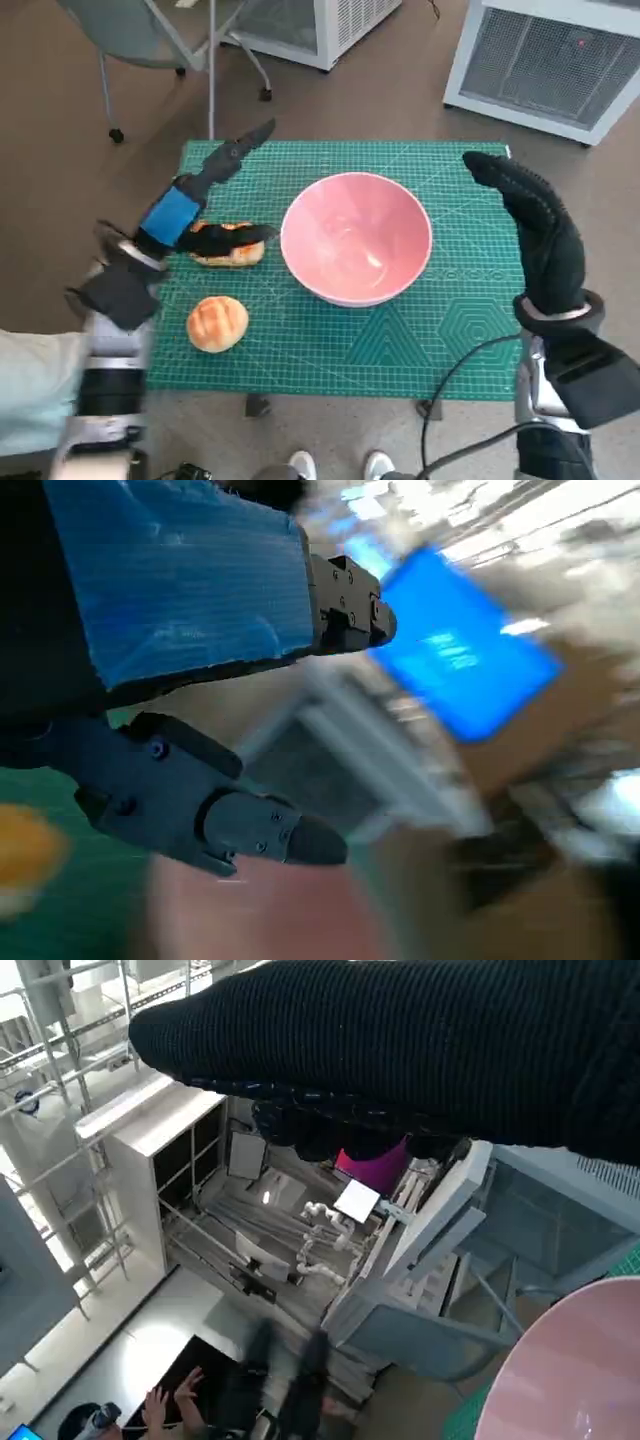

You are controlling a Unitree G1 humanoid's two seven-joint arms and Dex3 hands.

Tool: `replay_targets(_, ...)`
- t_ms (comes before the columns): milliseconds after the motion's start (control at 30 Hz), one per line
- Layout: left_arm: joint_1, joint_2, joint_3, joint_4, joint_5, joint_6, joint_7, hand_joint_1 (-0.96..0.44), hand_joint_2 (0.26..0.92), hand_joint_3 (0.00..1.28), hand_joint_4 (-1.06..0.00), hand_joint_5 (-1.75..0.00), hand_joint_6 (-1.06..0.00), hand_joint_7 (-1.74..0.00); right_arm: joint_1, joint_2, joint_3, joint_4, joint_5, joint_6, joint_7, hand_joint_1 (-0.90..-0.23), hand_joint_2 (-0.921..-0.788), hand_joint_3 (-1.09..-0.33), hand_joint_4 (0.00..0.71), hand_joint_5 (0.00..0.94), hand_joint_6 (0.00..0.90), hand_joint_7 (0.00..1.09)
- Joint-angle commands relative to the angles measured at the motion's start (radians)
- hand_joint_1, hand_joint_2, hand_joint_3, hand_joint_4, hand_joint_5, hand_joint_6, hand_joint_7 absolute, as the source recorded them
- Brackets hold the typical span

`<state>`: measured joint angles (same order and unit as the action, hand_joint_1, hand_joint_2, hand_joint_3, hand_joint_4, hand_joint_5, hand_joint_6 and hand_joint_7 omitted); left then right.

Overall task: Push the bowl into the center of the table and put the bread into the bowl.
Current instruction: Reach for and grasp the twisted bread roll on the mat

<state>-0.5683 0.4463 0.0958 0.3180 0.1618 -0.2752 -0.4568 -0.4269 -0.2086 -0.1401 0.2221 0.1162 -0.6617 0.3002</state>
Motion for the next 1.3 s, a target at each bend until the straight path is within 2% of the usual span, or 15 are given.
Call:
replay_targets(33,-0.062,0.107,-0.104,-0.136,0.31,0.455,0.016,-0.17,0.722,0.0,-0.04,-0.01,-0.19,-0.05,0.001,0.011,0.015,0.032,0.01,0.017,-0.003,-0.781,-0.921,-0.743,0.149,0.0,-0.001,0.46)
replay_targets(200,-0.081,0.107,-0.134,-0.071,0.334,0.452,0.018,-0.12,0.721,0.0,-0.06,0.0,-0.23,-0.03,-0.004,0.013,0.015,0.043,0.014,0.018,0.0,-0.781,-0.921,-0.744,0.149,0.0,-0.001,0.45)
replay_targets(267,-0.094,0.108,-0.162,-0.058,0.366,0.482,0.012,-0.1,0.721,0.0,-0.06,0.0,-0.23,-0.02,-0.006,0.013,0.016,0.047,0.017,0.019,0.001,-0.781,-0.921,-0.743,0.149,0.0,-0.001,0.45)
replay_targets(733,-0.192,0.093,-0.316,0.135,0.442,0.527,0.021,-0.01,0.726,0.0,-0.07,0.0,-0.25,-0.01,-0.009,0.018,0.025,0.052,0.025,0.021,-0.003,-0.778,-0.921,-0.744,0.148,0.0,-0.001,0.45)
replay_targets(933,-0.253,0.065,-0.387,0.278,0.466,0.518,0.046,-0.03,0.727,0.0,-0.07,0.0,-0.25,0.0,-0.013,0.021,0.026,0.064,0.024,0.012,-0.004,-0.774,-0.921,-0.745,0.148,0.0,-0.001,0.45)
replay_targets(1300,-0.397,-0.009,-0.496,0.653,0.495,0.472,0.084,-0.06,0.728,0.0,-0.08,0.0,-0.25,0.0,-0.01,0.023,0.025,0.068,0.03,0.002,-0.003,-0.771,-0.921,-0.751,0.149,0.001,-0.001,0.45)
